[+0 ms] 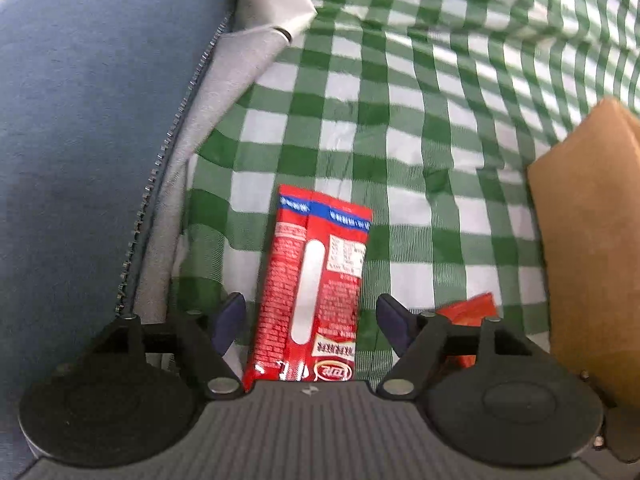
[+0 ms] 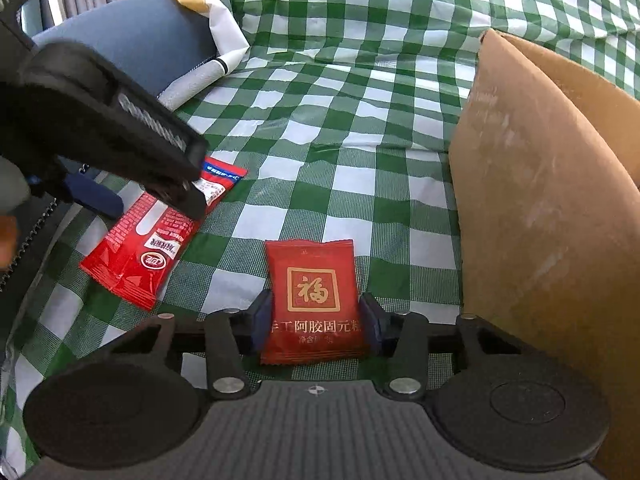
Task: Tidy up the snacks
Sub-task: 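Grasp the red stick-pack snack with the left tool while the right tool grasps the red square packet, then carry the red stick-pack and red square packet over the cardboard box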
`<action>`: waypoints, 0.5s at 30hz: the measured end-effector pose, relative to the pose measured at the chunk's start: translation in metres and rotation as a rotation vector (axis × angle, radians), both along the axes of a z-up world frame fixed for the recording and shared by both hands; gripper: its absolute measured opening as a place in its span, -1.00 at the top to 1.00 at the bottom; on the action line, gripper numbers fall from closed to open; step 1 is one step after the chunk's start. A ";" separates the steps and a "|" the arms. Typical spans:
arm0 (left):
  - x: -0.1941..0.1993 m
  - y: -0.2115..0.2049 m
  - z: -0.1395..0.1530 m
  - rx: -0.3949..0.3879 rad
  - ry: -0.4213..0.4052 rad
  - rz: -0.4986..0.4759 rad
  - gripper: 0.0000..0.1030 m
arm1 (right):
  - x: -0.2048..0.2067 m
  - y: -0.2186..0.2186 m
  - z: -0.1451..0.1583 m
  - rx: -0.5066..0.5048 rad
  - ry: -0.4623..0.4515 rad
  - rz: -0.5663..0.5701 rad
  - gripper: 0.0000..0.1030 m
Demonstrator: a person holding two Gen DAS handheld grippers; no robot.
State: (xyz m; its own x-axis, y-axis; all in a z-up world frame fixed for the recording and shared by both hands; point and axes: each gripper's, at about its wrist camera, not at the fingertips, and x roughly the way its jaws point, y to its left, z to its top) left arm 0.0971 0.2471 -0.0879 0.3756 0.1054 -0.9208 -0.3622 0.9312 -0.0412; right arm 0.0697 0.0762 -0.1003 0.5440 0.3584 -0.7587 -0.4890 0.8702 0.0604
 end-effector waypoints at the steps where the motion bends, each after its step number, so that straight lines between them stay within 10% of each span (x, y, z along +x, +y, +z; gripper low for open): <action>1: 0.001 -0.002 -0.003 0.007 0.012 -0.007 -0.50 | 0.000 -0.001 0.001 0.006 0.003 -0.005 0.13; 15: -0.017 -0.004 0.010 -0.023 -0.050 0.014 0.02 | -0.018 -0.011 0.028 0.020 -0.040 0.007 0.16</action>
